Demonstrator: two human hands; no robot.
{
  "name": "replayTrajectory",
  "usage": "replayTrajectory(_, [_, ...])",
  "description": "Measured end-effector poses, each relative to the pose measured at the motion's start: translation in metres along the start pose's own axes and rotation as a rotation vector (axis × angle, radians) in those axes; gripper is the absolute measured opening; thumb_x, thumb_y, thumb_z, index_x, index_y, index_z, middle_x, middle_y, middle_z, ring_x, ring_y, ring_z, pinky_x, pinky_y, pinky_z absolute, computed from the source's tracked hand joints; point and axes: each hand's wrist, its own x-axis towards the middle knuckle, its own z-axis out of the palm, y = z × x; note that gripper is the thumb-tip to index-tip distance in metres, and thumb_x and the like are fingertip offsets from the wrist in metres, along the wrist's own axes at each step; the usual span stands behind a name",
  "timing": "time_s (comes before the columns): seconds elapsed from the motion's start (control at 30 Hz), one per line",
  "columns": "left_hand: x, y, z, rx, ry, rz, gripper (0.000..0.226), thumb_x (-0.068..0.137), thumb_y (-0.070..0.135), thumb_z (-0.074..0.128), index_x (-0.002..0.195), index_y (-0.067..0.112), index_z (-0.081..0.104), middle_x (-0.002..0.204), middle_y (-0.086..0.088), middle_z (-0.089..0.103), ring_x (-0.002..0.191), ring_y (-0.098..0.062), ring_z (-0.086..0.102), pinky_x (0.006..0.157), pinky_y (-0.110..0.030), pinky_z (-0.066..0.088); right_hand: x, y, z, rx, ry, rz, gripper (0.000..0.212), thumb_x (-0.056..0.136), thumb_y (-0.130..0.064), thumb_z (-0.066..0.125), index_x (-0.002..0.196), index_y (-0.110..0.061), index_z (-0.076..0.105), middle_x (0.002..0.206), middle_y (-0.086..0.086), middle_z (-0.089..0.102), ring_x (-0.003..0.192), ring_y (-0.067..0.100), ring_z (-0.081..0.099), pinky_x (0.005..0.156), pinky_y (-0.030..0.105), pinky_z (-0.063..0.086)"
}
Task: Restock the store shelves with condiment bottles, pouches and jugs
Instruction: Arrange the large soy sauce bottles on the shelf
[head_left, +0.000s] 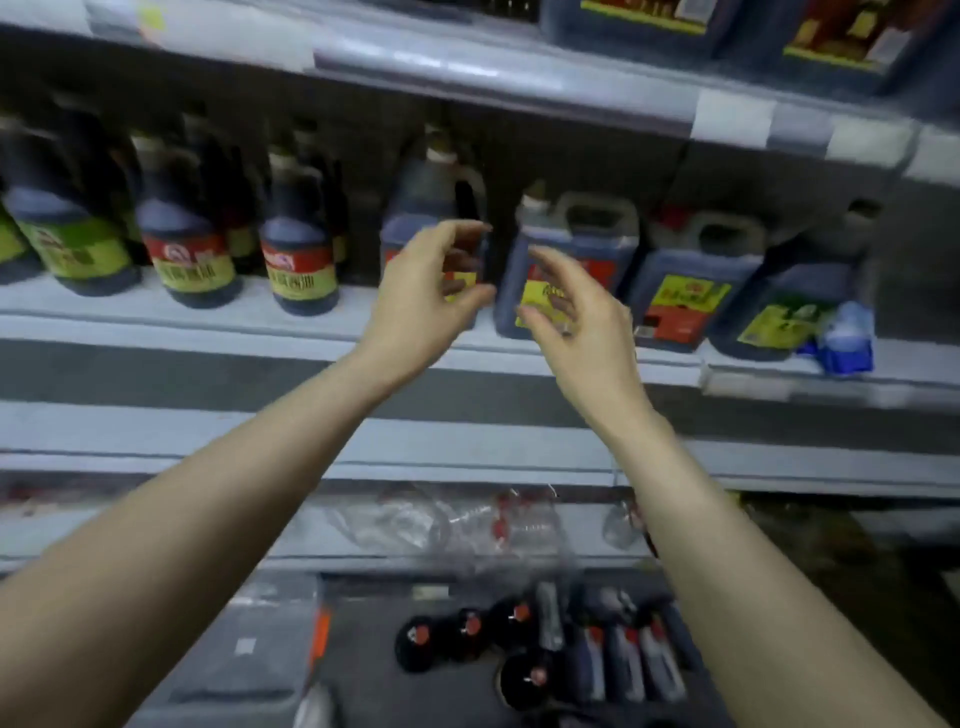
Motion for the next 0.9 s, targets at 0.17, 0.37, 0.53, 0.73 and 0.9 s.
replayTrajectory(0.17, [-0.069,-0.020,0.055,-0.023,-0.108,-0.149,0.048,0.085,0.009,0.074,0.130,0.015,0.057,0.124,0.000,0.061,0.106,-0.009,0.062,0.090,-0.027,0.055,-0.079,0.047,-0.004,0.006,-0.076,0.122,0.049,0.096,-0.017,0.066,0.143,-0.021,0.053,0.143,-0.008,0.057,0.132,0.011,0.052,0.106,0.040,0.048])
replayTrajectory(0.37, [-0.152,-0.058,0.091,-0.016,-0.208,-0.335,0.047,0.086,0.010,0.073,0.130,0.018,0.057,0.126,0.000,0.060,0.110,-0.010,0.061,0.095,-0.031,0.054,-0.162,0.090,0.023,0.071,-0.189,0.283,0.049,0.095,-0.015,0.067,0.142,-0.022,0.054,0.141,-0.004,0.059,0.130,0.015,0.055,0.106,0.045,0.049])
replayTrajectory(0.53, [-0.205,-0.099,0.102,-0.019,-0.297,-0.467,0.049,0.087,0.008,0.072,0.132,0.019,0.056,0.126,0.003,0.062,0.112,-0.008,0.060,0.097,-0.030,0.052,-0.219,0.115,0.058,0.130,-0.264,0.412,0.049,0.096,-0.015,0.066,0.141,-0.028,0.053,0.140,-0.013,0.058,0.128,0.010,0.056,0.107,0.043,0.048])
replayTrajectory(0.73, [-0.268,-0.164,0.115,0.003,-0.383,-0.609,0.053,0.088,0.006,0.072,0.136,0.020,0.054,0.132,0.005,0.060,0.117,-0.007,0.059,0.100,-0.027,0.050,-0.278,0.150,0.108,0.151,-0.355,0.596,0.054,0.096,-0.013,0.066,0.145,-0.025,0.050,0.146,-0.009,0.055,0.135,0.009,0.050,0.111,0.042,0.045])
replayTrajectory(0.9, [-0.324,-0.223,0.125,0.045,-0.468,-0.716,0.057,0.088,0.007,0.071,0.140,0.015,0.050,0.136,0.001,0.059,0.121,-0.012,0.057,0.103,-0.030,0.048,-0.329,0.178,0.162,0.151,-0.409,0.691,0.056,0.094,-0.012,0.069,0.146,-0.020,0.050,0.145,-0.002,0.056,0.133,0.014,0.053,0.109,0.041,0.047])
